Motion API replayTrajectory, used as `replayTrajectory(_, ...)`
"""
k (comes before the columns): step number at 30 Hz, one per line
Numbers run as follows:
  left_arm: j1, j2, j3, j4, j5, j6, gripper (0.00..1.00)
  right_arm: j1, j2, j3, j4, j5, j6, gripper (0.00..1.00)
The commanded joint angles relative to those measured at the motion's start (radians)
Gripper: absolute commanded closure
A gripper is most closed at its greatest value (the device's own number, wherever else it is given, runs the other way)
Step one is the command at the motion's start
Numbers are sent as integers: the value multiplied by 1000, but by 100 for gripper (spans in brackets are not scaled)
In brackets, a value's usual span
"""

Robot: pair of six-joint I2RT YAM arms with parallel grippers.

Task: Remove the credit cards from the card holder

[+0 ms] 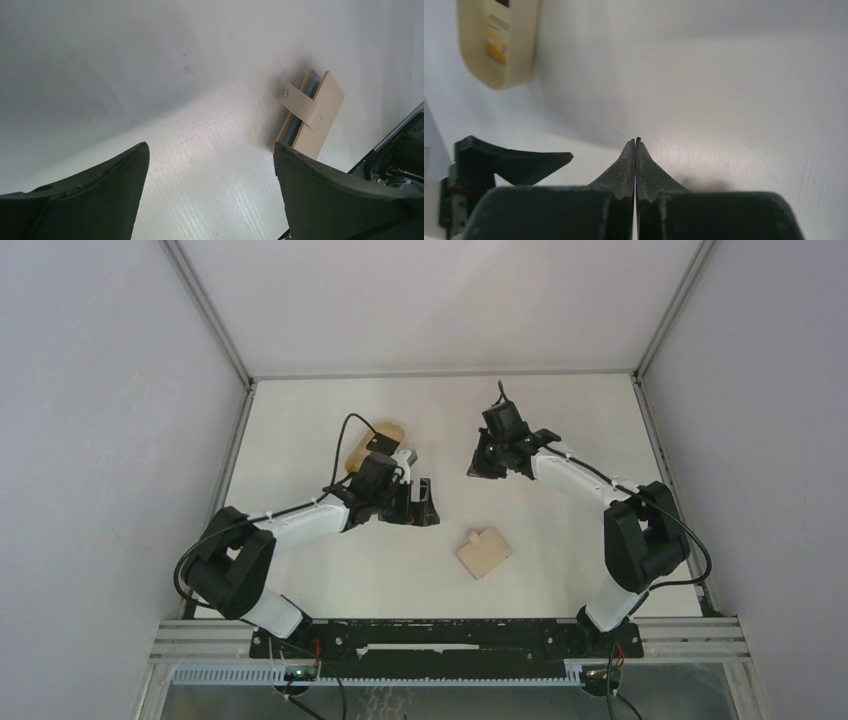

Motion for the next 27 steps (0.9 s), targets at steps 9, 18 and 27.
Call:
replayTrajectory(9,24,-49,-13,4,-10,18,2,40,-78,75,-181,21,-180,50)
replayTrajectory(18,193,-98,-120,84,87,-73,1,315,-235,-181,-147,224,-152,0)
replayTrajectory(27,239,-179,-148,68,67,-90,0,470,-199,-229,-202,315,-87,0)
